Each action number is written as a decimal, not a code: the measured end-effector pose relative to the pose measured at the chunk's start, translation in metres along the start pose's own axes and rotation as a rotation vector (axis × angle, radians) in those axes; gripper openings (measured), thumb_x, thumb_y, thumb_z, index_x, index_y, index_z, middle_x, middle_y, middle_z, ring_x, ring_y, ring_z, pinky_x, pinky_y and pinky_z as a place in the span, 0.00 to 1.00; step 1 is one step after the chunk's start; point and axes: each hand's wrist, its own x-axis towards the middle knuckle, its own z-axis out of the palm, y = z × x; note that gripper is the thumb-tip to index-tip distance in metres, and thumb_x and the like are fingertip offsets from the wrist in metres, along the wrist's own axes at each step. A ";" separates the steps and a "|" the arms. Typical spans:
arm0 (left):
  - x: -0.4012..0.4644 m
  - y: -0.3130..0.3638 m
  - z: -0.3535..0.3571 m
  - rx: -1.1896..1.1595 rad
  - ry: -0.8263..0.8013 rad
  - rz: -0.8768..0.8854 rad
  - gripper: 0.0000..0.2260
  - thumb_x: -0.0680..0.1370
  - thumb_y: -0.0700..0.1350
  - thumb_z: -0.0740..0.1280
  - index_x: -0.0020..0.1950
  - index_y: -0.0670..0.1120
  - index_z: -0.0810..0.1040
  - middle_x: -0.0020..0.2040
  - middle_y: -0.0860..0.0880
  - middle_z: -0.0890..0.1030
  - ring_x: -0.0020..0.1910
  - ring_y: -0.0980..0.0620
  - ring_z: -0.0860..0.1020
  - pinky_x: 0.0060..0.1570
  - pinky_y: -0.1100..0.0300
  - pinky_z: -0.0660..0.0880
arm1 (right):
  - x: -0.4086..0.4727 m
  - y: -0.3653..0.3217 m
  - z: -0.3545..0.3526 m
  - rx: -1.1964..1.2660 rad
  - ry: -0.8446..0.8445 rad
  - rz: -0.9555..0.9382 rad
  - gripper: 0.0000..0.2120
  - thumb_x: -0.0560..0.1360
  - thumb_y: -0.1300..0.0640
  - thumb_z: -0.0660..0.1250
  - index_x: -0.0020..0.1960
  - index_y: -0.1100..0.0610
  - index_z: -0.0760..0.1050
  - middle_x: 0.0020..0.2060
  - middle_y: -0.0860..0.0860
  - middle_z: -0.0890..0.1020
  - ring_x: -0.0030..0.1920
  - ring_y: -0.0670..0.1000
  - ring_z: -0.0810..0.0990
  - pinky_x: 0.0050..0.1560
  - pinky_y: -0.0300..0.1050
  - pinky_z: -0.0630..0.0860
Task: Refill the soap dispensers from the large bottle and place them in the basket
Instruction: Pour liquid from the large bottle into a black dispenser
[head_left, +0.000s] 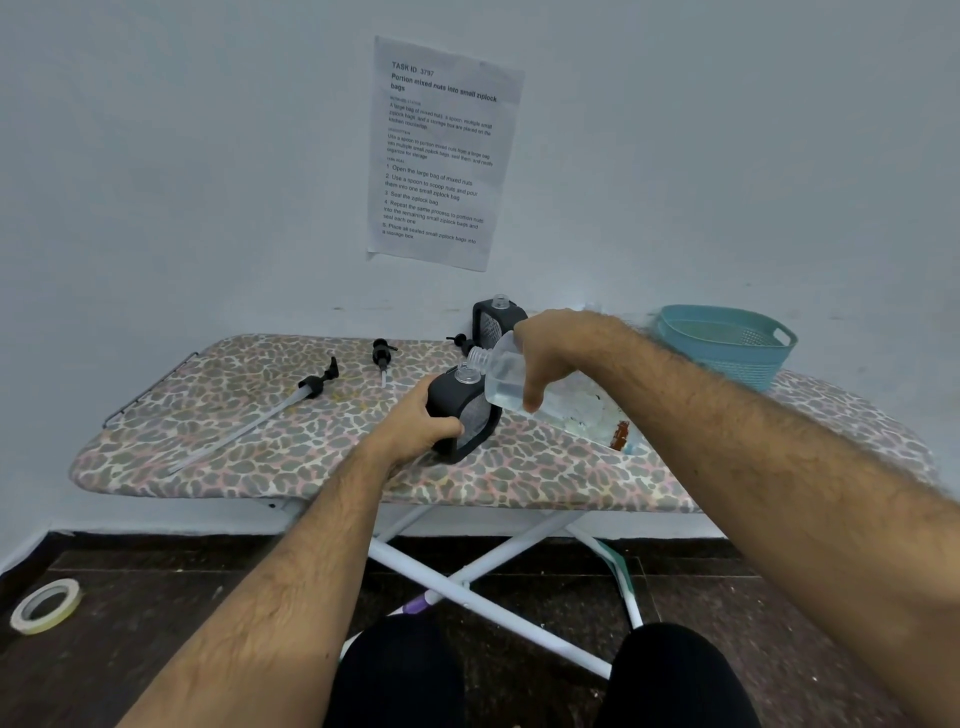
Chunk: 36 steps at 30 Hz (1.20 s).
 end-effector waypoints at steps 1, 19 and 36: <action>0.000 0.000 0.000 -0.001 0.000 0.001 0.35 0.64 0.41 0.72 0.70 0.48 0.67 0.58 0.47 0.79 0.56 0.48 0.79 0.58 0.48 0.78 | 0.000 0.000 -0.001 -0.001 -0.002 -0.001 0.36 0.63 0.44 0.80 0.65 0.55 0.73 0.55 0.49 0.79 0.49 0.52 0.76 0.45 0.48 0.72; 0.002 -0.002 0.001 0.009 -0.002 0.008 0.28 0.73 0.32 0.69 0.71 0.45 0.65 0.57 0.46 0.78 0.54 0.49 0.78 0.51 0.57 0.78 | -0.004 -0.004 -0.003 -0.004 -0.022 -0.005 0.36 0.64 0.44 0.80 0.67 0.54 0.71 0.50 0.48 0.75 0.50 0.53 0.76 0.49 0.49 0.75; 0.005 -0.002 -0.001 0.010 -0.022 0.011 0.28 0.74 0.32 0.68 0.71 0.47 0.65 0.56 0.48 0.78 0.53 0.51 0.79 0.48 0.59 0.76 | -0.005 -0.004 -0.001 0.016 -0.010 0.013 0.35 0.64 0.45 0.80 0.66 0.55 0.72 0.55 0.50 0.78 0.49 0.52 0.74 0.47 0.48 0.72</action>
